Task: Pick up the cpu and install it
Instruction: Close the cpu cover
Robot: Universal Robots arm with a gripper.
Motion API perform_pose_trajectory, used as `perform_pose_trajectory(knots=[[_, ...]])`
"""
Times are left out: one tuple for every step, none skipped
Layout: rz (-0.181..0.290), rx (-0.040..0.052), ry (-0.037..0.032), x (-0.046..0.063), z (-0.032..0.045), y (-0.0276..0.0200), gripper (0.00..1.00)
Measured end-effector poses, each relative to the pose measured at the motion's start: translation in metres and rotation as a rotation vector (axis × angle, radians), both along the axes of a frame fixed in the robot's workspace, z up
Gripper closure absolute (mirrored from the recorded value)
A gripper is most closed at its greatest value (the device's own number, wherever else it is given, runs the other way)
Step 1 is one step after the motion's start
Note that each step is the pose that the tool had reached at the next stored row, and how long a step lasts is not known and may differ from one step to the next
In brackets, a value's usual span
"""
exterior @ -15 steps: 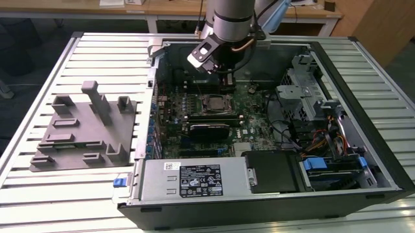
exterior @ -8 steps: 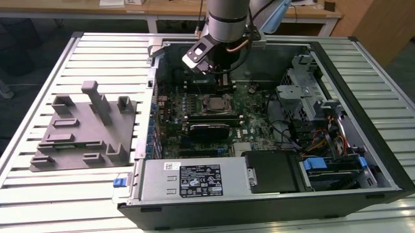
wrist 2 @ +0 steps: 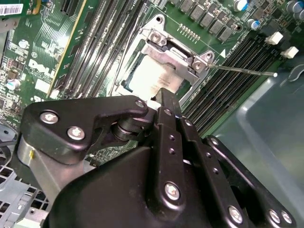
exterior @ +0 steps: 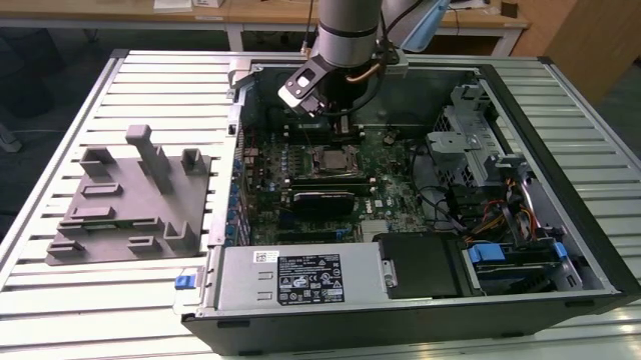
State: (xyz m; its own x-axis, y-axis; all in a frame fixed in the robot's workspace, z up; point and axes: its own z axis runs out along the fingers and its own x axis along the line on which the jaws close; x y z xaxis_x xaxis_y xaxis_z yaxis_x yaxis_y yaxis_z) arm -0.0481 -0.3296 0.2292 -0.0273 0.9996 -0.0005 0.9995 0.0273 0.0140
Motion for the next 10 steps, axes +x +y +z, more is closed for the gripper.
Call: perform_pose_trajectory(knots=[[0.000, 0.0000, 0.0001, -0.0005, -0.0005, 0.0000, 0.89], [0.000, 0.0000, 0.0003, -0.0010, -0.0012, 0.0000, 0.89], [0.000, 0.0000, 0.0009, -0.0013, -0.0021, 0.0000, 0.89], [0.001, 0.0000, 0.0018, -0.0017, -0.0031, 0.0000, 0.89], [0.001, 0.0001, 0.0026, -0.0023, -0.0041, -0.0001, 0.89], [0.001, 0.0000, 0.0036, -0.0033, -0.0052, -0.0003, 0.89], [0.001, 0.0001, 0.0040, -0.0047, -0.0062, -0.0003, 0.89], [0.001, 0.0000, 0.0046, -0.0063, -0.0071, -0.0004, 0.89], [0.001, 0.0000, 0.0051, -0.0082, -0.0081, -0.0004, 0.89], [0.001, -0.0001, 0.0056, -0.0100, -0.0090, -0.0004, 0.89]])
